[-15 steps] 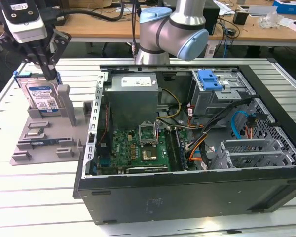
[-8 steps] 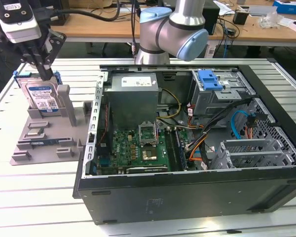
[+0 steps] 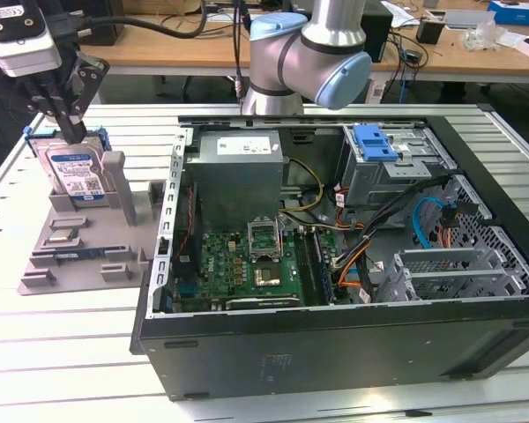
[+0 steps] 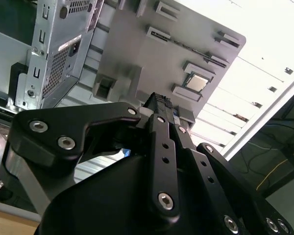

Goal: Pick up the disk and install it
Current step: 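Reach for the disk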

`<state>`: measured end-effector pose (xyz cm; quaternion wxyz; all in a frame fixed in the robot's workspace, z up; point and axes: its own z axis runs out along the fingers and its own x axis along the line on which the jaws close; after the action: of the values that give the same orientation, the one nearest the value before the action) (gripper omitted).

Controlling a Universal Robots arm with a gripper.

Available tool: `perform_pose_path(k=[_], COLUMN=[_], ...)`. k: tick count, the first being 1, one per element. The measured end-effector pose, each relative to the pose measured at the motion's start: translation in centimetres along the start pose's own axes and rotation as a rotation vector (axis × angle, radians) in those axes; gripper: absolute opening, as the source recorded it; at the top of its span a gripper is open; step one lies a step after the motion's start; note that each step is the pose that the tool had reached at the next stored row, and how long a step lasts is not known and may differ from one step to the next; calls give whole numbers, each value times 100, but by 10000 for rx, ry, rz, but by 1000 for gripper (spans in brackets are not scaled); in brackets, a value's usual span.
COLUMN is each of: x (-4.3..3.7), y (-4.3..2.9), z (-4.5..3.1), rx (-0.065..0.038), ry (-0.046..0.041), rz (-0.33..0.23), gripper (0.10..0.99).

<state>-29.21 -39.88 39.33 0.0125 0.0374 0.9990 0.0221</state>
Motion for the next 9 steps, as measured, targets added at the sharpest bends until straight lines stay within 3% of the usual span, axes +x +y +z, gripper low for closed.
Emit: perform_pose_path(k=[9], x=[174], y=[0], z=[-3], rx=[0], ry=[-1], rz=[-1], gripper=[102])
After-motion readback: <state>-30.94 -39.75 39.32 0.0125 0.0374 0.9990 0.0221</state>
